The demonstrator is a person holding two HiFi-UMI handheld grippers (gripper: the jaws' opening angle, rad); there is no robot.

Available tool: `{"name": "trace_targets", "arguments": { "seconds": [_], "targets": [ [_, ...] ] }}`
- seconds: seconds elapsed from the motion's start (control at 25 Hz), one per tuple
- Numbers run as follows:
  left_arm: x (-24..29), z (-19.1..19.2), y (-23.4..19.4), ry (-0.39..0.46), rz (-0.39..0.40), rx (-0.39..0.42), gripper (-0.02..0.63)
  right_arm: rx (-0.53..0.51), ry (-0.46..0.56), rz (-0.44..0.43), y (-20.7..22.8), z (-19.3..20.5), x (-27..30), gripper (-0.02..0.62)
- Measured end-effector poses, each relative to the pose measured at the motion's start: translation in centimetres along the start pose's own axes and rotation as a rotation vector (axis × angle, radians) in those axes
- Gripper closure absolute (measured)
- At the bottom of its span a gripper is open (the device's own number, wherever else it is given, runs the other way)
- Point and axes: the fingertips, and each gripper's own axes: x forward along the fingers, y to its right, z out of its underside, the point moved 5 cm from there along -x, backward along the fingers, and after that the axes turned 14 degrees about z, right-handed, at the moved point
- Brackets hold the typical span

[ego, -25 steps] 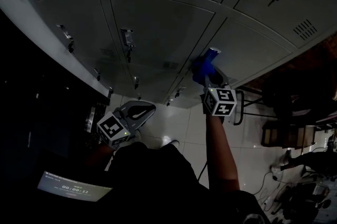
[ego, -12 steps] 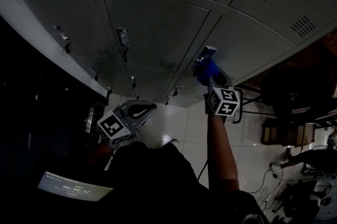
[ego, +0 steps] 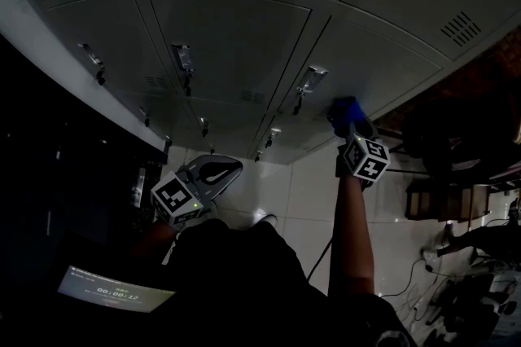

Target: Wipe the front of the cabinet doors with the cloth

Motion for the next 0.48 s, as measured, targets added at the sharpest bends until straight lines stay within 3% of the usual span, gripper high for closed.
{"name": "trace_targets", "arguments": {
  "seconds": [0.28,0.48],
  "targets": [
    [0.4,0.1,0.5,-0.012,0.014,0.003,0.609,0.061,-0.017,0.127,6.9,0.4,-0.2,0.526],
    [0.8,-0.1,0.8,-0.015,0.028,0.001,0.609,0.066,-0.020,0.153,8.5,0.7,-0.1,0.526]
  ]
}}
